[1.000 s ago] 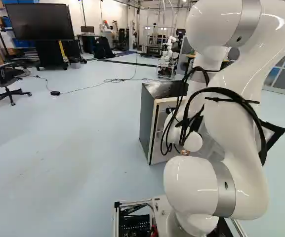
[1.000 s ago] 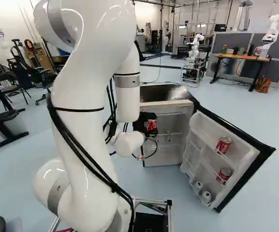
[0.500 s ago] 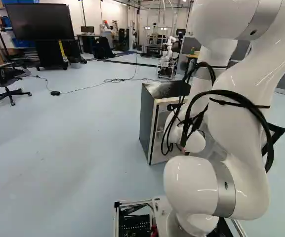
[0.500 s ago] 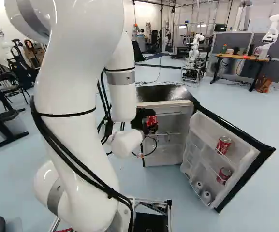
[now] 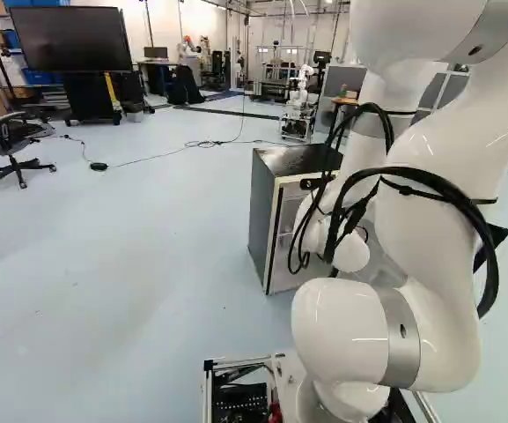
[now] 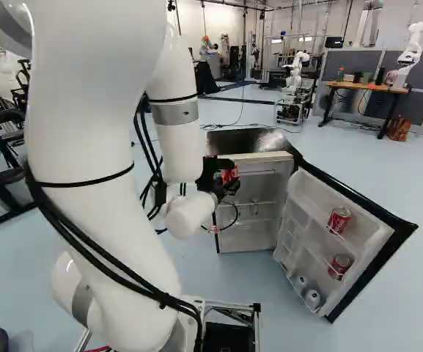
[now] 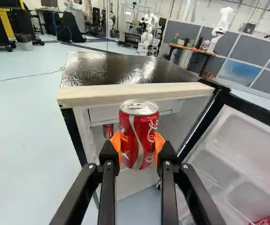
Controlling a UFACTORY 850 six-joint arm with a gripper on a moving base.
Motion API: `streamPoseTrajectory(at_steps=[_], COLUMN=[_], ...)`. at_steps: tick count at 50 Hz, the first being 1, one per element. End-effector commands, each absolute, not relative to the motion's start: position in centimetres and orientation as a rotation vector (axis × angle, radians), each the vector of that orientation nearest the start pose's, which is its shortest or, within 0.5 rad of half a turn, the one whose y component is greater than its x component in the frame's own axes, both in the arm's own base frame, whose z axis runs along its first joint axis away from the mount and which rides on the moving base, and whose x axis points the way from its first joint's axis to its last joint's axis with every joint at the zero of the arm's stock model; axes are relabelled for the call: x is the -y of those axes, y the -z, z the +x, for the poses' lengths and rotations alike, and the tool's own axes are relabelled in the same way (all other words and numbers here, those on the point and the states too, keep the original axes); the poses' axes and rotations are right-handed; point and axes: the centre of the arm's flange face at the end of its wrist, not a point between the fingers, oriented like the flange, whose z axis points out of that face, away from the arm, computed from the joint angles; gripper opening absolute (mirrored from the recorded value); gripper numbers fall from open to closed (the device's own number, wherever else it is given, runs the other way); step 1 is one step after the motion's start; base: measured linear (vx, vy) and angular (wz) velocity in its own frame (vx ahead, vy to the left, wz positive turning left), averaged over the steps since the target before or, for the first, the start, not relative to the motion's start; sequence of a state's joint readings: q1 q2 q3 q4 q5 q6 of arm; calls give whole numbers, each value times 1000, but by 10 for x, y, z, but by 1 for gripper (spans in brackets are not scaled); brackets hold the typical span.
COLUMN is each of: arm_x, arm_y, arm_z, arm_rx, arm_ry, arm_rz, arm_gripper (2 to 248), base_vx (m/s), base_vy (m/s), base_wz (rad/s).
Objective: Grab a drink from the fridge
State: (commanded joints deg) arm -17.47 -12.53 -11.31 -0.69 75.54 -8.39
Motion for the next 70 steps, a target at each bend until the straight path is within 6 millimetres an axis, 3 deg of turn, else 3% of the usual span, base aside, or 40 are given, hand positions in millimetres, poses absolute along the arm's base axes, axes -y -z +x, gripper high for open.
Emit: streamPoseTrajectory(at_steps=[38,70], arm_x=[92,91], arm_y=[-326,-355], arm_z=[296,316], arm_rx=[-190,-155], arm_ry=[2189,2313], arm_rz=[-2627,-2524], arm_gripper=[90,90], base_vx=[0,0], base_vy=[0,0], base_wz=[0,0])
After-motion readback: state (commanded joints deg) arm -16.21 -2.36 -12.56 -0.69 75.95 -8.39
